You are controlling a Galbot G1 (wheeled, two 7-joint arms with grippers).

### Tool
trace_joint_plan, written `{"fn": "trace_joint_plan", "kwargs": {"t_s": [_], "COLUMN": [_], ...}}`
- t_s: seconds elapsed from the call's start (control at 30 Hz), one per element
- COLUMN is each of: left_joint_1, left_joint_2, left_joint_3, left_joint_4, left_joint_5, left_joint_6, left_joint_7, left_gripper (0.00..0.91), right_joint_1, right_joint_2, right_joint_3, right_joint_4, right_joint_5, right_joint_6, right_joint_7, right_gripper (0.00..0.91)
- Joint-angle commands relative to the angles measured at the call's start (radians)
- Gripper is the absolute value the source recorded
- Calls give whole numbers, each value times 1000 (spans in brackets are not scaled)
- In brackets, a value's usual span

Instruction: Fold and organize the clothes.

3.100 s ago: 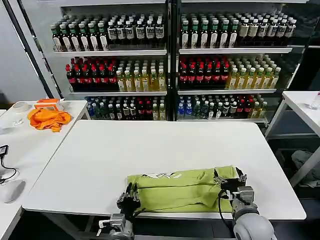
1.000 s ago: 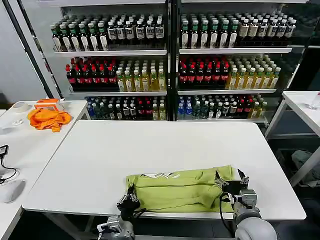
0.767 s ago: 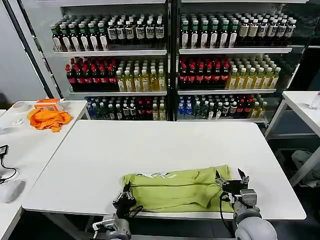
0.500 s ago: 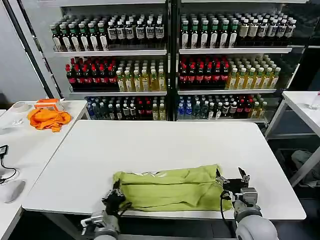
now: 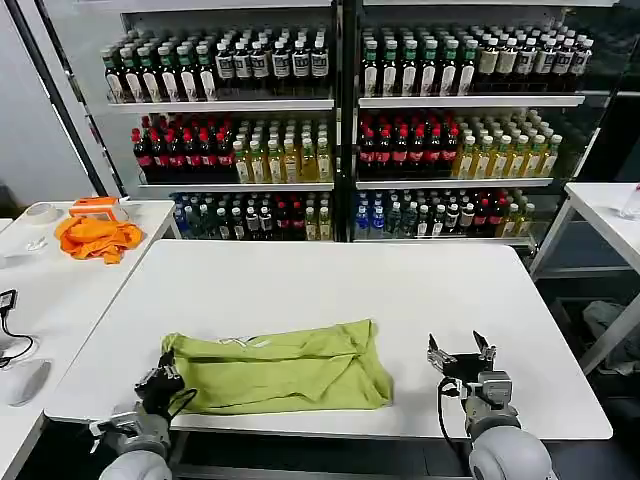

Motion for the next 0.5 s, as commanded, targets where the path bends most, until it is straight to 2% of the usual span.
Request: {"fn": "trace_joint_plan", "kwargs": {"t_s": [0.03,0.27,0.5], "left_joint_1": [51,114,107], "left_joint_2": [-20,-72,-75], "left_joint_3": [-11,-9,-18], "left_joint_4": [-34,-122,-117], "left_joint_5": [55,77,90], "left_joint_6": [44,63,79], "left_joint_7": [-11,-38,-66], "left_gripper": [907,907,907], "right_joint_1": [-3,-18,-21], "right_joint_2": [-3,-4,2], "right_joint_3": [3,13,8], "right_joint_4": [5,15,12], "right_joint_5": [0,0,-4], "right_joint_6": [0,0,1], "right_joint_7": [-1,-1,-2], "right_gripper": [907,907,907]}}
